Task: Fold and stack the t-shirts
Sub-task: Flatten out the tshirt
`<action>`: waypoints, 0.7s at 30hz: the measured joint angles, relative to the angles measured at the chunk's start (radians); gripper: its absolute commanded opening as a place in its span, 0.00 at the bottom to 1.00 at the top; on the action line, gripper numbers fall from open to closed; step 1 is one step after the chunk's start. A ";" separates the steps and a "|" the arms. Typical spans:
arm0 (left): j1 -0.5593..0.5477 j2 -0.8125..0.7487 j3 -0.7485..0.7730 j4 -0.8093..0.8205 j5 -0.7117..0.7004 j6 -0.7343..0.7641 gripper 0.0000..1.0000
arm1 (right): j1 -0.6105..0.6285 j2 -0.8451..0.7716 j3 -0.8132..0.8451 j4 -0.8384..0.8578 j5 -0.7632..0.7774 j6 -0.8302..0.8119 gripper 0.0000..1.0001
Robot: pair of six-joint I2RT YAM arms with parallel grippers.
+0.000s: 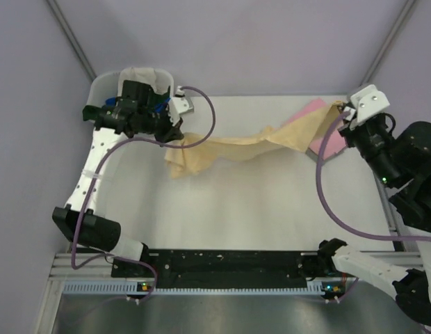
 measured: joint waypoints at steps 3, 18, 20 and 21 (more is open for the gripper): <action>0.043 -0.055 0.119 -0.101 0.022 -0.005 0.00 | 0.000 -0.008 0.091 -0.005 -0.056 0.036 0.00; 0.085 -0.285 0.381 -0.269 0.161 -0.101 0.00 | -0.001 0.010 0.433 0.086 -0.230 0.212 0.00; 0.094 -0.300 0.282 -0.273 0.139 -0.134 0.00 | -0.001 0.062 0.413 0.106 -0.189 0.191 0.00; 0.100 -0.294 0.243 -0.274 0.123 -0.147 0.00 | -0.005 0.101 0.406 0.117 -0.172 0.179 0.00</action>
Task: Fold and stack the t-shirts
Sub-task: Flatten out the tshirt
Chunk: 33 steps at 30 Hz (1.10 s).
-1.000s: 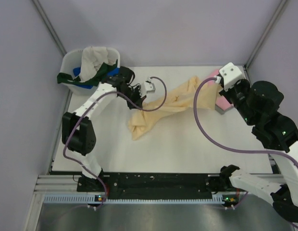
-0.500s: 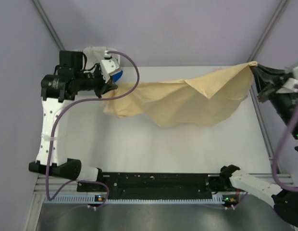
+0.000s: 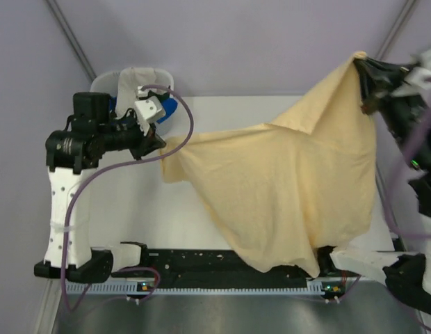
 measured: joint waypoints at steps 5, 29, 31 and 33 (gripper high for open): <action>0.044 0.138 -0.145 0.078 -0.155 -0.066 0.00 | -0.191 0.301 -0.039 0.047 -0.043 0.036 0.00; 0.055 -0.003 0.372 0.051 -0.383 -0.023 0.00 | -0.308 -0.092 -0.067 0.090 -0.318 0.036 0.00; 0.054 -0.025 0.422 0.031 -0.394 -0.019 0.00 | -0.308 -0.132 -0.022 0.090 -0.355 0.048 0.00; 0.052 -0.052 0.471 0.013 -0.406 -0.014 0.00 | -0.308 -0.161 0.008 0.090 -0.389 0.061 0.00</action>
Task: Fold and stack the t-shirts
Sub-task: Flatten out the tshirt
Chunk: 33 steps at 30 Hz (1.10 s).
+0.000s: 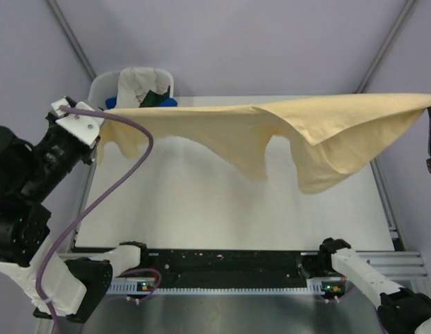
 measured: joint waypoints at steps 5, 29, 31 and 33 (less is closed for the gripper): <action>-0.002 -0.019 0.069 -0.009 -0.029 0.005 0.00 | 0.000 -0.021 0.018 -0.003 -0.048 0.021 0.00; -0.138 0.336 -0.779 0.382 -0.206 0.150 0.00 | -0.048 0.779 -0.275 0.074 0.177 -0.200 0.00; -0.178 0.371 -0.822 0.385 -0.217 0.167 0.00 | -0.058 0.779 -0.337 0.074 0.175 -0.199 0.00; -0.219 0.416 -0.845 0.379 -0.227 0.175 0.00 | -0.060 0.778 -0.392 0.084 0.177 -0.198 0.00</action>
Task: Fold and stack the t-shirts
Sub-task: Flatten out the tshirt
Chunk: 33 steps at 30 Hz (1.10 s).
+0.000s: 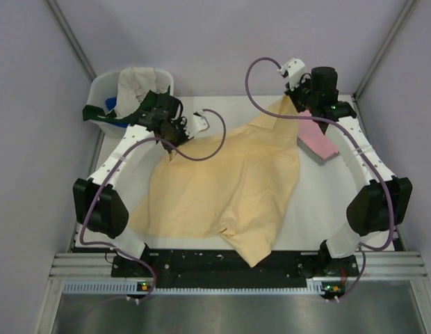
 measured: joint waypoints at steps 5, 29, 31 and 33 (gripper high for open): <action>-0.056 0.115 -0.001 -0.061 0.023 0.005 0.29 | -0.001 -0.025 -0.169 0.047 0.000 0.036 0.00; 0.176 0.232 -0.067 -0.032 0.154 -0.012 0.51 | -0.001 -0.216 -0.483 0.205 -0.010 0.141 0.00; 0.170 0.261 -0.068 -0.012 0.169 -0.038 0.52 | -0.001 -0.216 -0.489 0.205 -0.009 0.142 0.00; 0.164 0.285 -0.067 0.018 0.175 -0.068 0.53 | -0.001 -0.216 -0.495 0.204 -0.008 0.143 0.00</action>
